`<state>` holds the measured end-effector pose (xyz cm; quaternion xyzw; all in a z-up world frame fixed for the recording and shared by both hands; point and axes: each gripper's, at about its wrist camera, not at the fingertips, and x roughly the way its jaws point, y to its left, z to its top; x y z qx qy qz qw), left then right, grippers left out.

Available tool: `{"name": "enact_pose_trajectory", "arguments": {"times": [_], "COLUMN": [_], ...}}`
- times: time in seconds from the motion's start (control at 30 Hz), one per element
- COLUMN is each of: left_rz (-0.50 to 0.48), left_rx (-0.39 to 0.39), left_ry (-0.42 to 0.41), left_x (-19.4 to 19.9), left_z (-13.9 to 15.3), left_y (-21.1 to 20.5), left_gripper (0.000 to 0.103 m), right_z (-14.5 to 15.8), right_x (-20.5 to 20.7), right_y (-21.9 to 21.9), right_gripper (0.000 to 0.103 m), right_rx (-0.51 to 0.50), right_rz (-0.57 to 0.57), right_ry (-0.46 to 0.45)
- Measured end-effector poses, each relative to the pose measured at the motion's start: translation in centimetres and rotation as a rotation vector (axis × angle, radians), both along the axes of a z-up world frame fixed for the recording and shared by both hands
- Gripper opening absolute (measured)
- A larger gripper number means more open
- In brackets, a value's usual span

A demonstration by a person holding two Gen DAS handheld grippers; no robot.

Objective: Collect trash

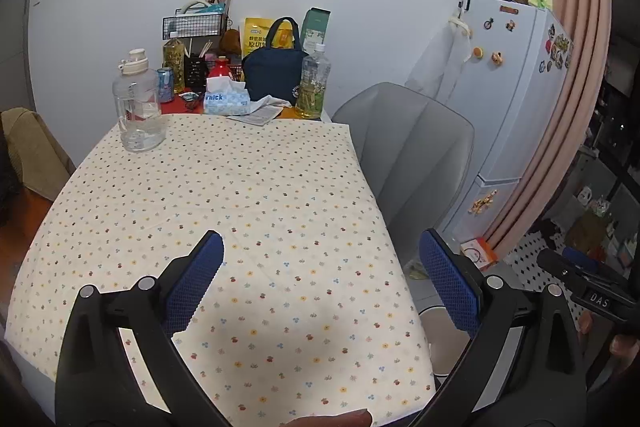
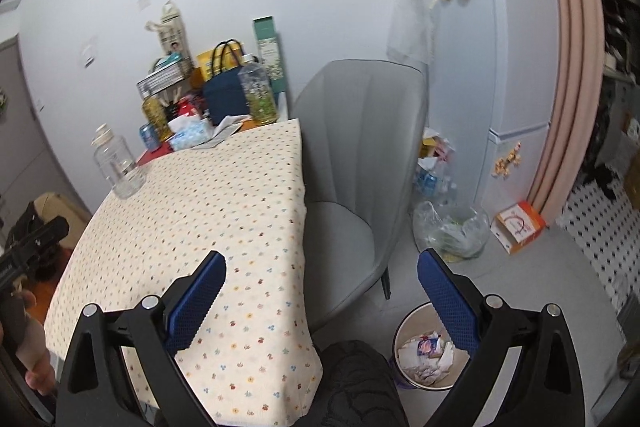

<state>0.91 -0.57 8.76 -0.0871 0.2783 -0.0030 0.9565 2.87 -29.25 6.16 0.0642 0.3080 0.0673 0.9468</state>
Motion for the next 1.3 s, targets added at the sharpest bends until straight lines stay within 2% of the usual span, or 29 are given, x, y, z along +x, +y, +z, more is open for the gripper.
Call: {"name": "enact_pose_trajectory", "arguments": {"times": [0.2,0.4,0.6,1.3], "left_rz": [0.005,0.003,0.005,0.025], "left_rx": [0.01,0.017,0.018,0.013], "left_ry": [0.004,0.011,0.008,0.015], "left_x": [-1.0,-1.4,-1.9,-2.1], "left_z": [0.0,0.0,0.0,-0.6], "left_y": [0.1,0.2,0.3,0.8], "left_gripper": [0.097,0.097,0.097,0.097], "right_z": [1.1,1.7,1.2,0.3], "right_x": [-1.0,-1.7,-1.5,-1.1], "right_y": [0.5,0.6,1.6,1.8], "right_gripper": [0.092,0.095,0.095,0.095], "right_rx": [-0.001,0.004,-0.037,-0.07], "right_rz": [0.055,0.062,0.069,0.064], "right_ry": [-0.022,-0.05,-0.05,-0.035]}}
